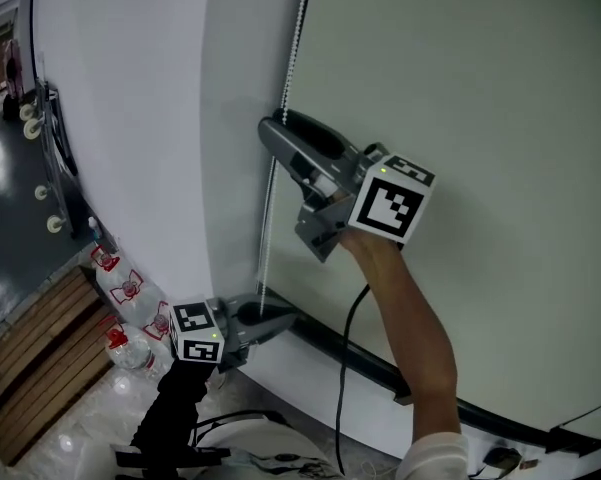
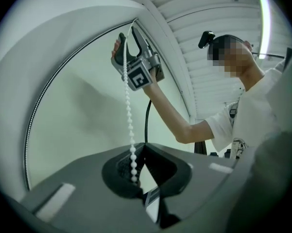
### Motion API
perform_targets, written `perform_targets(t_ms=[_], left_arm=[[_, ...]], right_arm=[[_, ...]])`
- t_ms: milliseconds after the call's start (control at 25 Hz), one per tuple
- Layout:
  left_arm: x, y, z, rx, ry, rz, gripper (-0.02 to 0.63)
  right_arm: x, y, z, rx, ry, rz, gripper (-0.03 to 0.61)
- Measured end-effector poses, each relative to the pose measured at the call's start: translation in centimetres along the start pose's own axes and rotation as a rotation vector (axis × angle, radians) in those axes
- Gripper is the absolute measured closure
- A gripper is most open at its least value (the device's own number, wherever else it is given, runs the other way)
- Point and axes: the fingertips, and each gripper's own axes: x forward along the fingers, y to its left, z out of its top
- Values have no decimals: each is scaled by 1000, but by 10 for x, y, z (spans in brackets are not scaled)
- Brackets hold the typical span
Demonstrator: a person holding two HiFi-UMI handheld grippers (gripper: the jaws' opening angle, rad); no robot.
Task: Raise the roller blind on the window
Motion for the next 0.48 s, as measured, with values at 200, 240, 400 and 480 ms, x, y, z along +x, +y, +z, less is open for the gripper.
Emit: perform_targets(t_ms=[200, 240, 400, 480], left_arm=[[-1, 4, 17, -6, -5, -2, 615], [-2, 6, 20, -5, -3, -1, 615], [-6, 10, 5, -12, 0, 10, 615], [-8, 12, -4, -10, 4, 11, 615]], right_arm=[[33, -5, 61, -56, -34, 15, 456], [39, -8, 69, -57, -37, 18, 457], [41, -10, 75, -58, -62, 21, 471], [39, -11, 77, -51, -84, 13, 489]])
